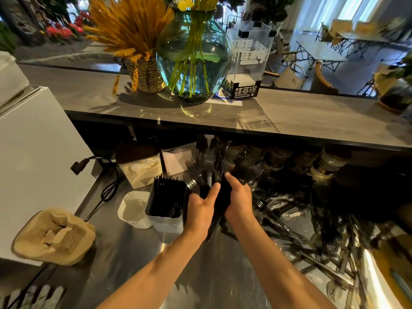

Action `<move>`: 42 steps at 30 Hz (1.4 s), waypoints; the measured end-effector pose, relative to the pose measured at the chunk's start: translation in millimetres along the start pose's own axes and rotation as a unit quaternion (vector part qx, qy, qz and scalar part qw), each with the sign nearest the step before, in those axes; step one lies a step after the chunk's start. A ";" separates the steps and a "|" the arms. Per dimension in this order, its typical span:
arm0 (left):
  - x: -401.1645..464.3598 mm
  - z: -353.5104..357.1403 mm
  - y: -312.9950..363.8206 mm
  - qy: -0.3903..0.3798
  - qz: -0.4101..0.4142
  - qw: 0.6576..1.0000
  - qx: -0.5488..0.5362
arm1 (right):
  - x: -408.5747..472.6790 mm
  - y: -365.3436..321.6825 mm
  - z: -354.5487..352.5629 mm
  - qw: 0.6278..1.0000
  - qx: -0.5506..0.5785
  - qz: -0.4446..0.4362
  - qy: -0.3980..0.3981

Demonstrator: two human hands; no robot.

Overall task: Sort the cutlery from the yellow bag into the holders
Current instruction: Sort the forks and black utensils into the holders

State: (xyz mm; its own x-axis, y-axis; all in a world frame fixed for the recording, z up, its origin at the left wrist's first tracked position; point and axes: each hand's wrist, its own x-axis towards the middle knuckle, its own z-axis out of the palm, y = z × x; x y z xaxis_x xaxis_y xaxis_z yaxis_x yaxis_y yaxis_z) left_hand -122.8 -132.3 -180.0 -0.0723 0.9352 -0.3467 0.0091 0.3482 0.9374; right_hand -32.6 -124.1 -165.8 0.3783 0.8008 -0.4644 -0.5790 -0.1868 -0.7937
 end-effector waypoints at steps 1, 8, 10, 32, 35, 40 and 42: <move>1.1 -0.1 -0.8 -0.005 0.017 1.000 0.007 | 0.5 0.6 -0.2 1.000 0.009 -0.004 -0.006; 4.7 6.6 0.0 0.022 0.004 0.999 -0.047 | -5.0 -1.3 -8.3 0.996 0.063 -0.007 -0.060; 4.2 8.4 1.5 0.027 0.000 0.997 -0.073 | -5.2 -2.4 -9.8 0.996 0.062 -0.006 -0.066; -9.6 16.6 6.9 0.023 -0.035 0.996 -0.085 | 1.7 -14.8 -12.1 0.995 -0.031 -0.066 -0.066; -10.7 14.5 13.3 0.014 -0.041 0.995 -0.085 | 5.0 -15.8 -11.2 0.997 -0.034 -0.056 -0.041; -13.1 12.7 20.1 0.012 -0.056 0.993 -0.100 | 7.2 -14.1 -8.6 0.999 -0.011 -0.030 -0.011; -13.8 12.8 21.5 0.012 -0.060 0.992 -0.108 | 8.3 -13.0 -8.9 1.000 0.005 -0.013 0.010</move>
State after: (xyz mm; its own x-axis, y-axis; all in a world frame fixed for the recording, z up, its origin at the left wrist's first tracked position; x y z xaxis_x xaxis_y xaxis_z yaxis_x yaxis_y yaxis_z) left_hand -108.7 -136.9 -155.5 -0.0846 0.8846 -0.4586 -0.2140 0.4334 0.8754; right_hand -15.6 -120.1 -162.8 0.4076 0.7932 -0.4524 -0.5762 -0.1609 -0.8013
